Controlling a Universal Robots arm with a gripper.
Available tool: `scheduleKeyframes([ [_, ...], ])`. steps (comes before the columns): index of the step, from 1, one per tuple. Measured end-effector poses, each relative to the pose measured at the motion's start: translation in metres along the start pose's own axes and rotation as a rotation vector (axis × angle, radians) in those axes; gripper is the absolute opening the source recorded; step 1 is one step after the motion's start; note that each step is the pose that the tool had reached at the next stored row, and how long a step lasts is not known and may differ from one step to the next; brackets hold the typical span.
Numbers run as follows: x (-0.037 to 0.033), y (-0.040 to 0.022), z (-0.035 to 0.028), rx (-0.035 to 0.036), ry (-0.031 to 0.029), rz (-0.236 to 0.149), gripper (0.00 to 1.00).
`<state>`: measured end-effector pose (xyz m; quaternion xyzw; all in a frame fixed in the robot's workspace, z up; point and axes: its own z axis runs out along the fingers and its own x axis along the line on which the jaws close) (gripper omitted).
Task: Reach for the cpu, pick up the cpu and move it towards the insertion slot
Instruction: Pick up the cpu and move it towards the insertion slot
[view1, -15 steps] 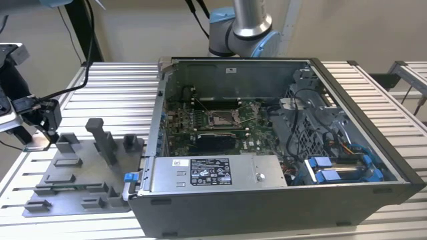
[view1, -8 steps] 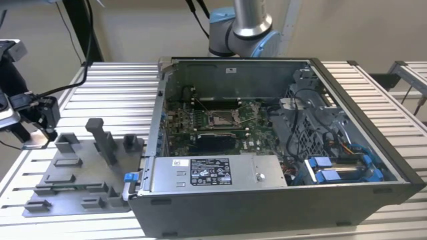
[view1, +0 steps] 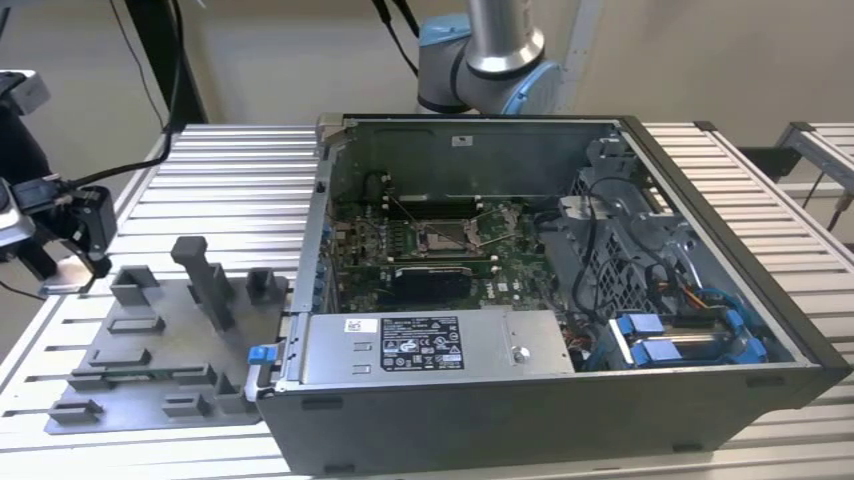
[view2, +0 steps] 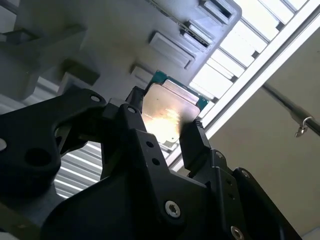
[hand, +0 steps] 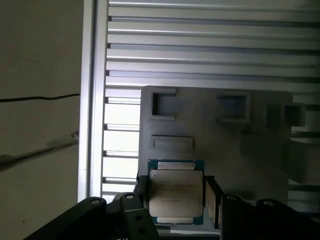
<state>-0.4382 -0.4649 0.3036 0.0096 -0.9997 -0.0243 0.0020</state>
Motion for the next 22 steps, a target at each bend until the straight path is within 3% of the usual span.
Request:
scheduleKeyframes([
  [22, 0.0001, 0.0015, -0.0301, 0.0000, -0.0001, 0.000, 0.00],
])
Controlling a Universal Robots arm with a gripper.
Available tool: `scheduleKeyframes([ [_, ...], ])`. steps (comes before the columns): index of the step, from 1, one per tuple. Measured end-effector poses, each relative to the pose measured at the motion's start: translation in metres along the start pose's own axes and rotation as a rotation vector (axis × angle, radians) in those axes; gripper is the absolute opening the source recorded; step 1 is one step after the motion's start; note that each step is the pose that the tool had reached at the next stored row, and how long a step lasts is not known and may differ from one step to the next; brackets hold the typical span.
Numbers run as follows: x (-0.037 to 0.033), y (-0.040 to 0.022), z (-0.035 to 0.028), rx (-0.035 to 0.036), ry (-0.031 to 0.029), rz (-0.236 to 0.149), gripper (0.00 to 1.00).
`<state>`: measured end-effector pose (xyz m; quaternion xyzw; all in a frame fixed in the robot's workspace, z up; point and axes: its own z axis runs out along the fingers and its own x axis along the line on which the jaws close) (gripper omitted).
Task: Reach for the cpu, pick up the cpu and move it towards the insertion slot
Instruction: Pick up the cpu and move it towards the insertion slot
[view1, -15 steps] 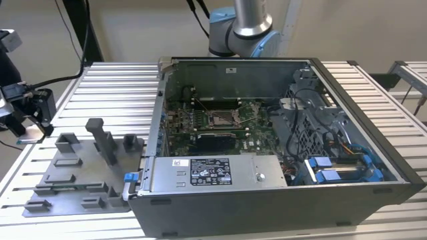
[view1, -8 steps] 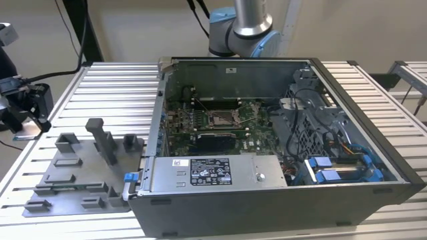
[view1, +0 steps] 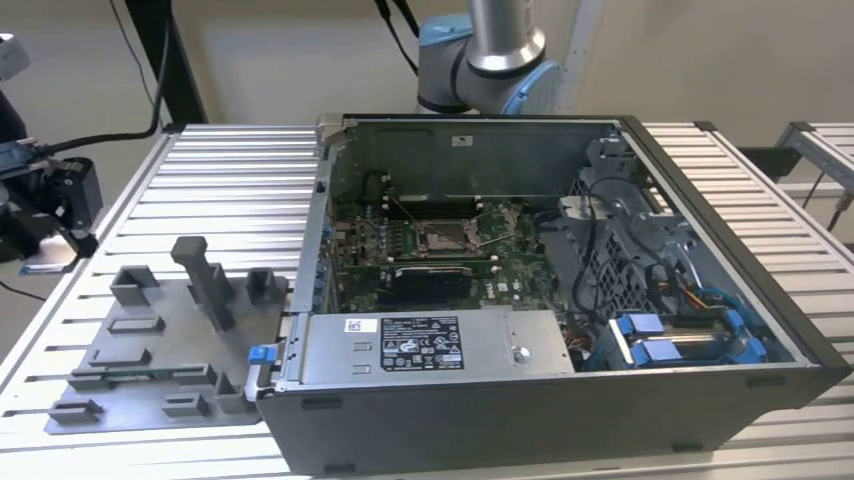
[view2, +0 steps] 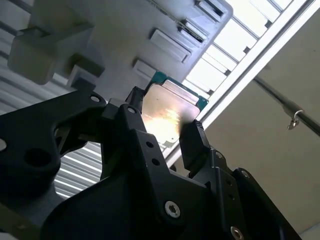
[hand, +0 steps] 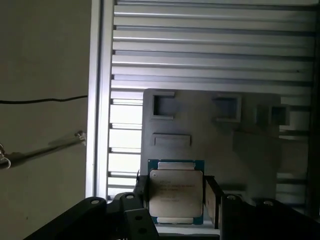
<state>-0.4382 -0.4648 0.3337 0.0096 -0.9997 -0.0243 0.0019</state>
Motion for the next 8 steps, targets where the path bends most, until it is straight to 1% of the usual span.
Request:
scheduleKeyframes([
  [8, 0.0001, 0.0005, -0.0107, 0.0000, -0.0001, 0.000, 0.00],
])
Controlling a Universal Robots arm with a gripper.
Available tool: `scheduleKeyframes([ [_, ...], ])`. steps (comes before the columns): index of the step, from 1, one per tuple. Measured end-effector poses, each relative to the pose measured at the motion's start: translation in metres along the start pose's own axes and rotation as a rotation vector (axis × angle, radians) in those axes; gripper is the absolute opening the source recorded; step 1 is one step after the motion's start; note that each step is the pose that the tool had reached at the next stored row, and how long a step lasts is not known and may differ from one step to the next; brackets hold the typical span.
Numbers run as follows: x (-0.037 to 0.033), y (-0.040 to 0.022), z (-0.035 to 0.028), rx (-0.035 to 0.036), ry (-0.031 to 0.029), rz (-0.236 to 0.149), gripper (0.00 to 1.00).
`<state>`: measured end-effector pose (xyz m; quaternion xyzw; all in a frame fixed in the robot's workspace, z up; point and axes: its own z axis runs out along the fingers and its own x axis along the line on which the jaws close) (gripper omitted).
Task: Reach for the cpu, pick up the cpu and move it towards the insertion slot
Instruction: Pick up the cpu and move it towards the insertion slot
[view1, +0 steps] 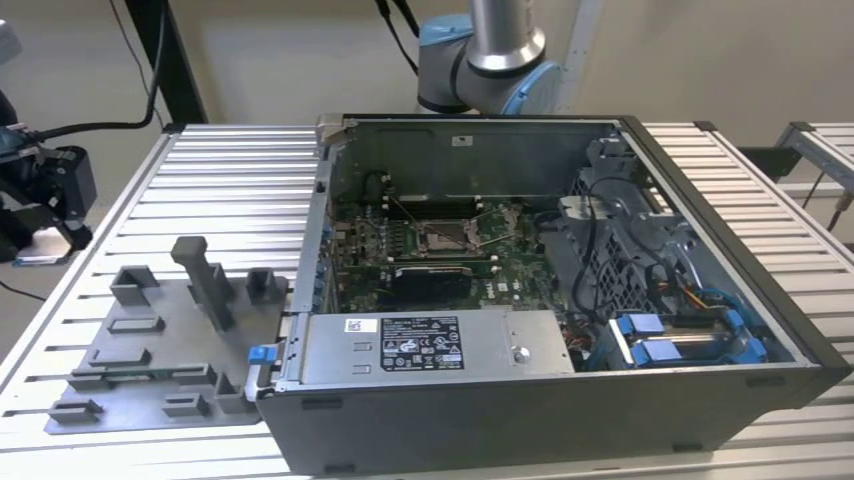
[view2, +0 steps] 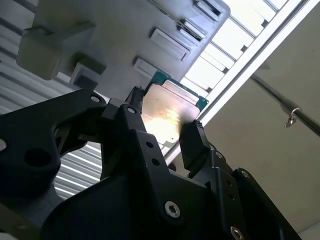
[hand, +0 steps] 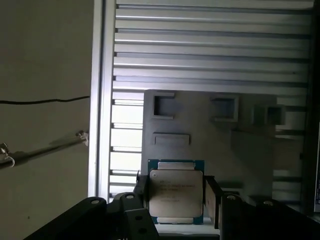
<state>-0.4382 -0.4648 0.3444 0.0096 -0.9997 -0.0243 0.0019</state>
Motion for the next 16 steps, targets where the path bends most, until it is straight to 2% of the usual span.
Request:
scheduleKeyframes([
  [11, 0.0000, 0.0005, -0.0104, 0.0001, 0.0001, 0.000, 0.00],
  [16, 0.0000, 0.0009, -0.0179, 0.0001, 0.0001, 0.000, 0.00],
])
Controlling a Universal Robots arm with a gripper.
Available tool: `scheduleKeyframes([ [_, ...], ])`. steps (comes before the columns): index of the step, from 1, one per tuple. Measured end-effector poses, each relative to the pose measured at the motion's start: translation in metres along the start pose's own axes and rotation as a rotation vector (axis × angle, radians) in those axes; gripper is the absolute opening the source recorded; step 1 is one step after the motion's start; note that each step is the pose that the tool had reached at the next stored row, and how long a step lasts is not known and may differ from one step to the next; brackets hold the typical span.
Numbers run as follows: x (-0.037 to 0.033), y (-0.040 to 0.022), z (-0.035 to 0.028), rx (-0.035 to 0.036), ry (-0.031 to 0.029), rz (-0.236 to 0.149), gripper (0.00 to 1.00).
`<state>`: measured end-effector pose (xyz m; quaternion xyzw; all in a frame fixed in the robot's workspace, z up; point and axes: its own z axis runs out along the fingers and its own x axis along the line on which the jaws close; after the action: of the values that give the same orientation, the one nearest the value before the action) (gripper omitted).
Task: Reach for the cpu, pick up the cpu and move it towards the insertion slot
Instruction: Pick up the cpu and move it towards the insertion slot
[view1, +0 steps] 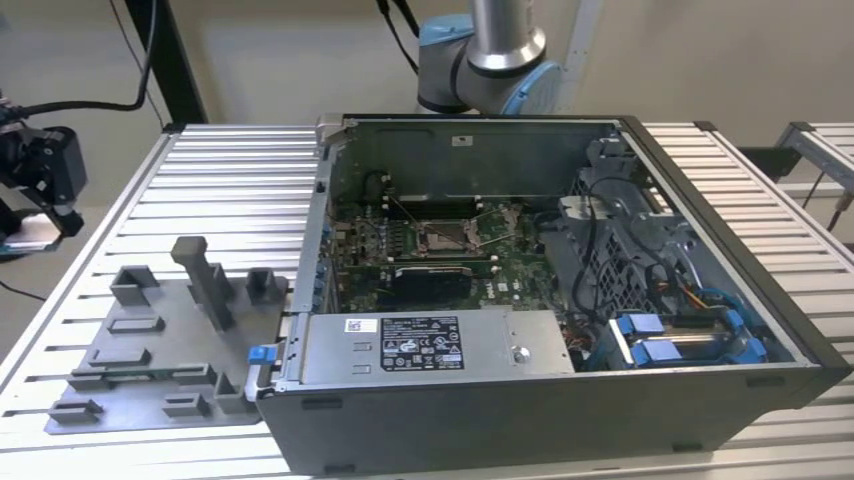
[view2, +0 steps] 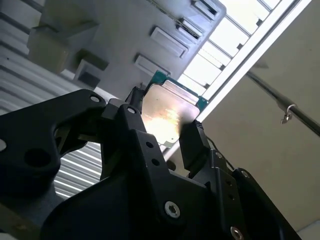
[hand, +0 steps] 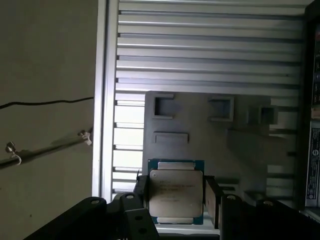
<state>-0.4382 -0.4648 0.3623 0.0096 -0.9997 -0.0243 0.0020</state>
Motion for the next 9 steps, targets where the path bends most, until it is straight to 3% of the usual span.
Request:
scheduleKeyframes([
  [9, 0.0001, 0.0005, -0.0105, -0.0001, -0.0001, 0.000, 0.00],
])
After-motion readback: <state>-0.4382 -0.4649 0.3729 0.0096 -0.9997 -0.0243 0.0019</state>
